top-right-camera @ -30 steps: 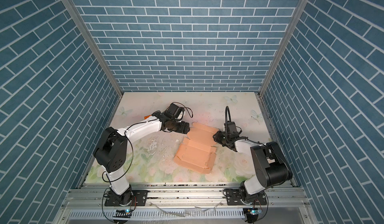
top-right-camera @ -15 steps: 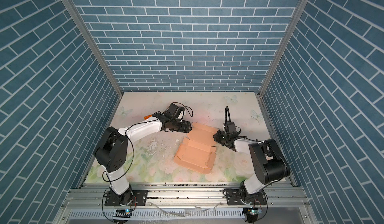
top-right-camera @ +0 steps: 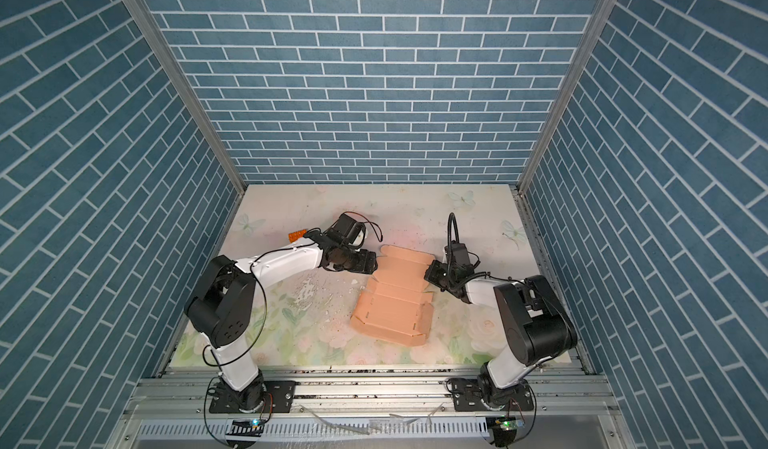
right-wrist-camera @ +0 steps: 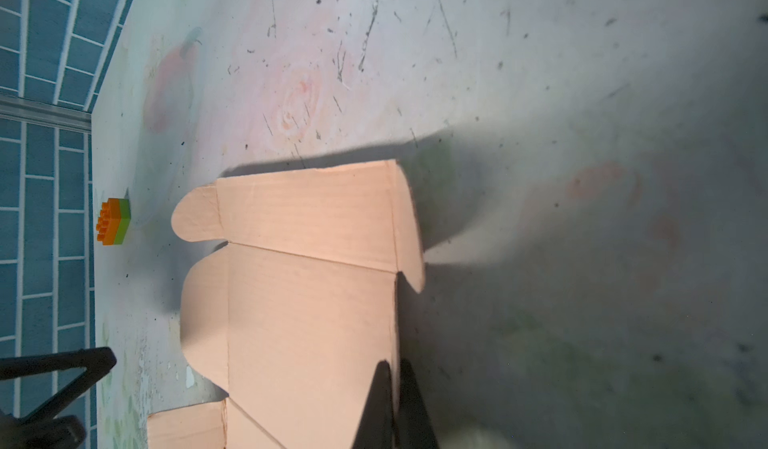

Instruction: Fold the paper box

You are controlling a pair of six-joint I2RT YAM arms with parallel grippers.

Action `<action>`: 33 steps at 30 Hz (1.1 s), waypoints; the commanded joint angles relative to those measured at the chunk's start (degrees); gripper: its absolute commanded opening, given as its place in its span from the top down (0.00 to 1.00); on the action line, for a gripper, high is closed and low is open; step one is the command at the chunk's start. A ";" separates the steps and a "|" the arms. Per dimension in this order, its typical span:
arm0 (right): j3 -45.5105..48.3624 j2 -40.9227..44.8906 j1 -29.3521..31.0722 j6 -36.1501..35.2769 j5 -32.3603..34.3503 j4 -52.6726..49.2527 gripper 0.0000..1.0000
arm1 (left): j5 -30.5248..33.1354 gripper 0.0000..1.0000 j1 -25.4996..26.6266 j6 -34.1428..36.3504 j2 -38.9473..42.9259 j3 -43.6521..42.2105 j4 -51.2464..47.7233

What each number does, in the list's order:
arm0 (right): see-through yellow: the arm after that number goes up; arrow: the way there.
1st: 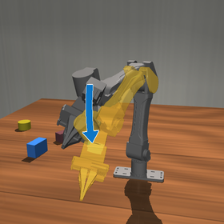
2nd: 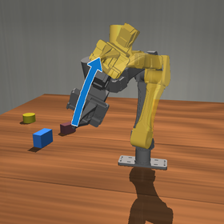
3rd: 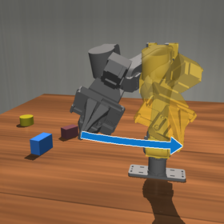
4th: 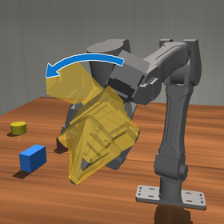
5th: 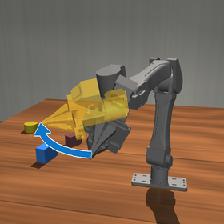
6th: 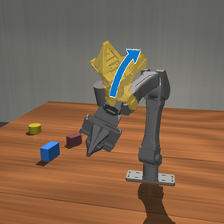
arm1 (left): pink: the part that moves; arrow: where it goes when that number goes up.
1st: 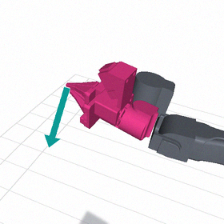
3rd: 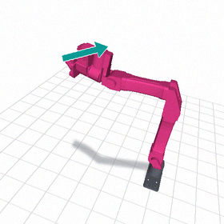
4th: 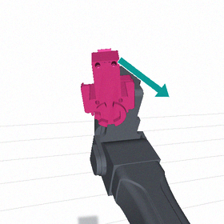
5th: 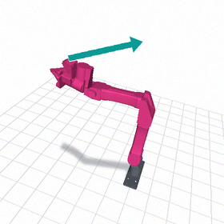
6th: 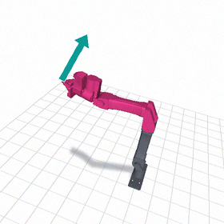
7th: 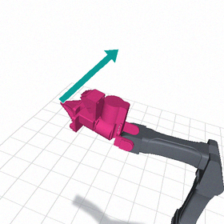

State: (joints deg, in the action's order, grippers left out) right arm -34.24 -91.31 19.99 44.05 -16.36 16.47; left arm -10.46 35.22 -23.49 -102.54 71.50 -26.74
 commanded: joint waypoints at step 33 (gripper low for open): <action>-16.41 -7.95 1.80 -28.27 -19.89 2.77 1.00 | -18.66 0.18 -7.49 38.51 -16.48 36.63 -18.18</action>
State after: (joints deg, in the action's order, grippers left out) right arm -50.52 -100.95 21.32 19.31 -34.17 15.53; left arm -21.56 28.99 12.05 -118.19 106.10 -42.19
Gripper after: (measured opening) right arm 0.054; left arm 0.827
